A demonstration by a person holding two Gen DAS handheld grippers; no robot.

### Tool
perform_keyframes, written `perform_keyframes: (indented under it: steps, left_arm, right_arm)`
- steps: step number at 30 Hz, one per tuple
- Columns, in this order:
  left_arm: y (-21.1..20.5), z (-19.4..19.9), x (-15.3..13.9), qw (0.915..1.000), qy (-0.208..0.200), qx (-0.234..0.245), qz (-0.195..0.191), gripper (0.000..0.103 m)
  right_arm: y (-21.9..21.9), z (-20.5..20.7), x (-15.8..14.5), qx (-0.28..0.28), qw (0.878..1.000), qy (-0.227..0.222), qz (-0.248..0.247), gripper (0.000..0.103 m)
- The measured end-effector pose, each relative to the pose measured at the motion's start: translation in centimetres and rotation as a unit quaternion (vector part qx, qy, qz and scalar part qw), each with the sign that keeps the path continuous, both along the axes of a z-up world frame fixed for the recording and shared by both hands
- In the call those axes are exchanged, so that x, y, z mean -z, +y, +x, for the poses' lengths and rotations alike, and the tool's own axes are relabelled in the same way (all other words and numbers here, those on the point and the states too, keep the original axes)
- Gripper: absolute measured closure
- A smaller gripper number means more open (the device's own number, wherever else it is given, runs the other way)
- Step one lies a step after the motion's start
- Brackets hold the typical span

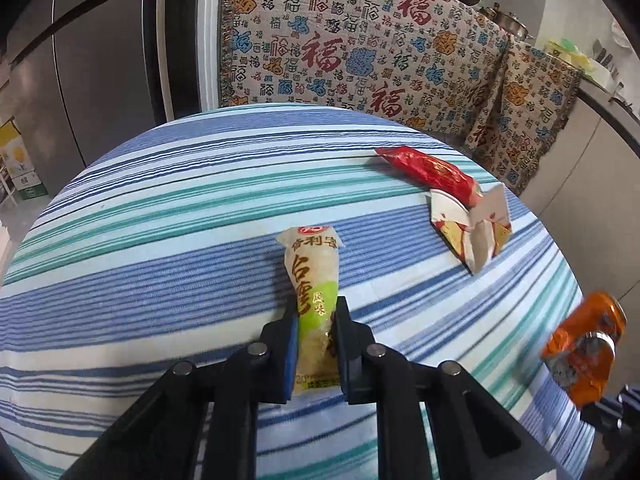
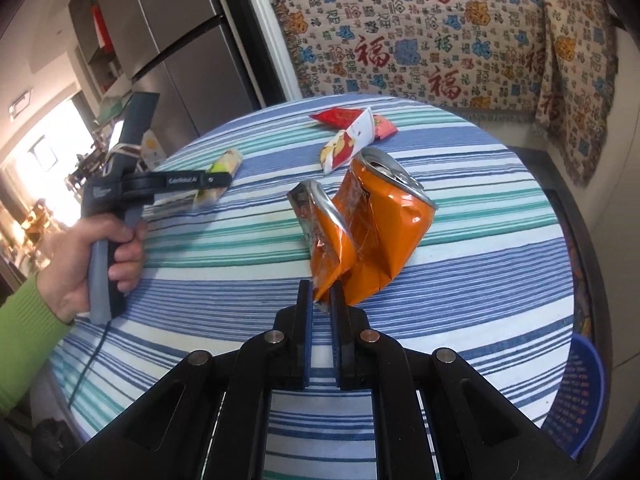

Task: Collect trash
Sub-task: 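Carry the Fanta can and snack bar to the blue wastebasket with both grippers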

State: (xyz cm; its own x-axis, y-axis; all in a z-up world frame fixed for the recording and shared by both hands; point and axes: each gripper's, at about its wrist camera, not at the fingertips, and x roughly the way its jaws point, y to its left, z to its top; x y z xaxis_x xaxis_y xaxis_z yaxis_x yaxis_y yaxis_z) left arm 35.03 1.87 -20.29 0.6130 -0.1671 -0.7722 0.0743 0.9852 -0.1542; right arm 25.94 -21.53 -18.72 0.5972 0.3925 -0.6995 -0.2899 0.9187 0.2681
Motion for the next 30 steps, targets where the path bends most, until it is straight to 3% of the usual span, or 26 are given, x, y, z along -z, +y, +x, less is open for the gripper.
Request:
perform_keyframes:
  steps: [5, 11, 22, 30]
  left_arm:
    - [-1.3, -5.1, -1.0, 0.9993, -0.011, 0.035, -0.009, 0.088]
    - [-4.2, -8.9, -2.2, 0.9981, -0.025, 0.055, 0.007, 0.088]
    - [-8.5, -10.7, -3.7, 0.9955, -0.035, 0.086, 0.014, 0.088]
    - [-16.4, -11.8, -5.0, 0.9859, -0.039, 0.162, -0.012, 0.088]
  right_arm:
    - [-0.4, -0.3, -0.7, 0.009, 1.000, -0.006, 0.008, 0.097]
    - [-0.2, -1.4, -1.5, 0.019, 1.000, -0.008, 0.007, 0.097]
    - [-2.4, -4.2, -3.2, 0.051, 0.999, -0.011, 0.006, 0.097]
    - [-8.5, -6.7, -4.2, 0.109, 0.994, -0.012, -0.002, 0.097]
